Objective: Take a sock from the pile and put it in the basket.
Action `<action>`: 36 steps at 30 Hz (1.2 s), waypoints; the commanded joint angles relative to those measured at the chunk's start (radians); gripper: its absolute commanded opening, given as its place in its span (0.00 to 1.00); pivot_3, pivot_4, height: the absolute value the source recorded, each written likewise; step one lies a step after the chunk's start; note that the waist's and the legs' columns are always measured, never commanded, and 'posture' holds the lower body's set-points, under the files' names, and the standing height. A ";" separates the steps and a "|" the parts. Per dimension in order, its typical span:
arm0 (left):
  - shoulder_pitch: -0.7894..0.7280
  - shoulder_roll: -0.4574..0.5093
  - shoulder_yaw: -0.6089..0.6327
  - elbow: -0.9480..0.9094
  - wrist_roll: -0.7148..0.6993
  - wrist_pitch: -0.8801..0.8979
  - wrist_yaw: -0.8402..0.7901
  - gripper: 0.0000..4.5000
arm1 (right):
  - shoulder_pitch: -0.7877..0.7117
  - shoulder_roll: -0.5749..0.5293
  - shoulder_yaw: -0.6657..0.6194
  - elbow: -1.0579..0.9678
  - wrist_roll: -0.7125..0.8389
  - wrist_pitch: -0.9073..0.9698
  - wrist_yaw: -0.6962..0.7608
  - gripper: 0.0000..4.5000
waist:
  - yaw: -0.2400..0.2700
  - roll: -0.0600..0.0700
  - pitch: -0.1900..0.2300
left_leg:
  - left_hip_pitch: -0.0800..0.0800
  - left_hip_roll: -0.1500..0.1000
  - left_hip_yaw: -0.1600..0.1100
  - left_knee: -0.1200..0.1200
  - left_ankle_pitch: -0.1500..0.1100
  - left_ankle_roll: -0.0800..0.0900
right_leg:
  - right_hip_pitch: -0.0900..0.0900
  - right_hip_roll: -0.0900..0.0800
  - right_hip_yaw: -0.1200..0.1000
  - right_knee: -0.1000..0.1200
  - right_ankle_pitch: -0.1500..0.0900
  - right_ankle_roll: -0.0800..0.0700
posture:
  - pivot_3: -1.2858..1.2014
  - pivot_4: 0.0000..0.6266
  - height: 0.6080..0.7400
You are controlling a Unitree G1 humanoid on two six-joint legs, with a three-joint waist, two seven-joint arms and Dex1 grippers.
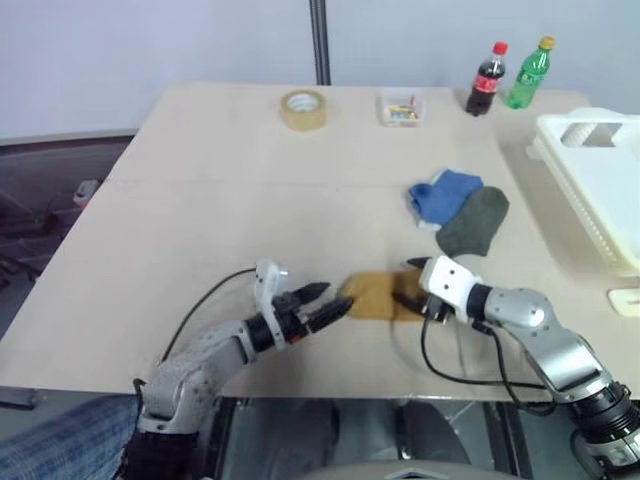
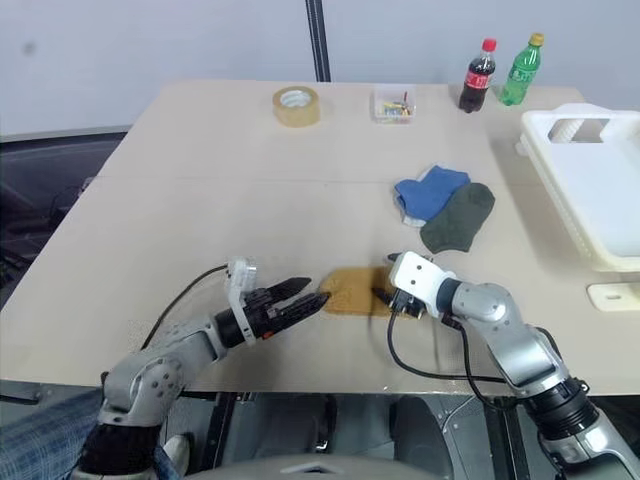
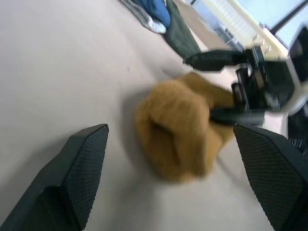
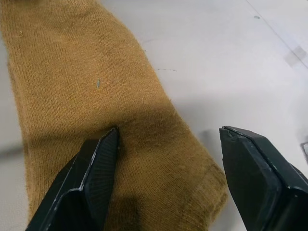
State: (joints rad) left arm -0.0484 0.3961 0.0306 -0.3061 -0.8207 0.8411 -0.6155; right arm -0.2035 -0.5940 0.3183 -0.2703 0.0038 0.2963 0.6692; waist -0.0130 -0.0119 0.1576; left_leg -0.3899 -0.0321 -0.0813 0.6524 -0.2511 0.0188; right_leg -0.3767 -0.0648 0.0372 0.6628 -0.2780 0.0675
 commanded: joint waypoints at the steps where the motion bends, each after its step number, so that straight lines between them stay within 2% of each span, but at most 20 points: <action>1: -0.019 -0.009 0.003 0.056 -0.136 0.208 0.017 0.99 | 0.012 -0.004 0.000 0.048 -0.042 0.022 -0.010 0.77 | 0.000 0.001 -0.002 | 0.000 0.000 0.000 0.000 0.000 0.000 | 0.000 0.000 0.000 0.000 0.000 0.000 | 0.52 0.24 0.99; 7: -0.129 -0.097 0.054 0.160 -0.215 0.294 0.083 0.99 | -0.004 0.002 0.005 0.068 -0.055 0.009 -0.005 0.77 | 0.002 0.000 -0.005 | 0.007 -0.001 0.000 0.000 0.000 0.000 | 0.007 0.000 0.000 0.000 0.000 0.000 | 0.52 0.24 0.99; 13: -0.121 -0.094 0.057 0.127 -0.235 0.332 0.085 0.99 | 0.005 0.014 0.005 0.057 -0.060 0.015 -0.005 0.77 | 0.000 0.000 -0.005 | 0.008 0.000 0.000 -0.001 0.000 0.000 | 0.008 0.000 0.001 -0.001 0.000 0.000 | 0.52 0.24 0.99; 20: -0.118 -0.110 0.084 0.150 -0.248 0.369 0.160 0.99 | 0.019 0.019 0.005 0.053 -0.067 0.015 -0.007 0.77 | 0.000 0.000 -0.005 | 0.008 0.000 0.000 -0.001 0.000 0.000 | 0.008 -0.001 0.001 -0.001 0.000 0.000 | 0.52 0.24 0.99; 29: -0.112 -0.064 0.106 0.144 -0.426 0.574 0.166 0.99 | 0.014 0.037 0.015 0.053 -0.081 0.022 -0.010 0.77 | -0.002 0.000 -0.005 | 0.008 0.000 0.001 -0.002 0.000 0.000 | 0.007 -0.001 0.001 -0.002 0.000 0.000 | 0.52 0.24 0.99; 36: -0.150 -0.142 0.119 0.188 -0.367 0.502 0.245 0.99 | 0.013 0.039 0.009 0.055 -0.088 0.022 -0.009 0.77 | 0.000 0.000 -0.006 | 0.008 0.000 0.000 -0.002 0.000 0.000 | 0.007 -0.003 0.001 -0.002 0.000 0.000 | 0.52 0.24 0.99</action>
State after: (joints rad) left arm -0.1933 0.2622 0.1465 -0.1363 -1.2130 1.3720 -0.3997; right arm -0.2056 -0.5528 0.3175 -0.2551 -0.0517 0.2974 0.6679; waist -0.0132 -0.0123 0.1520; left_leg -0.3819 -0.0322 -0.0808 0.6502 -0.2512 0.0184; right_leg -0.3694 -0.0689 0.0386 0.6607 -0.2783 0.0673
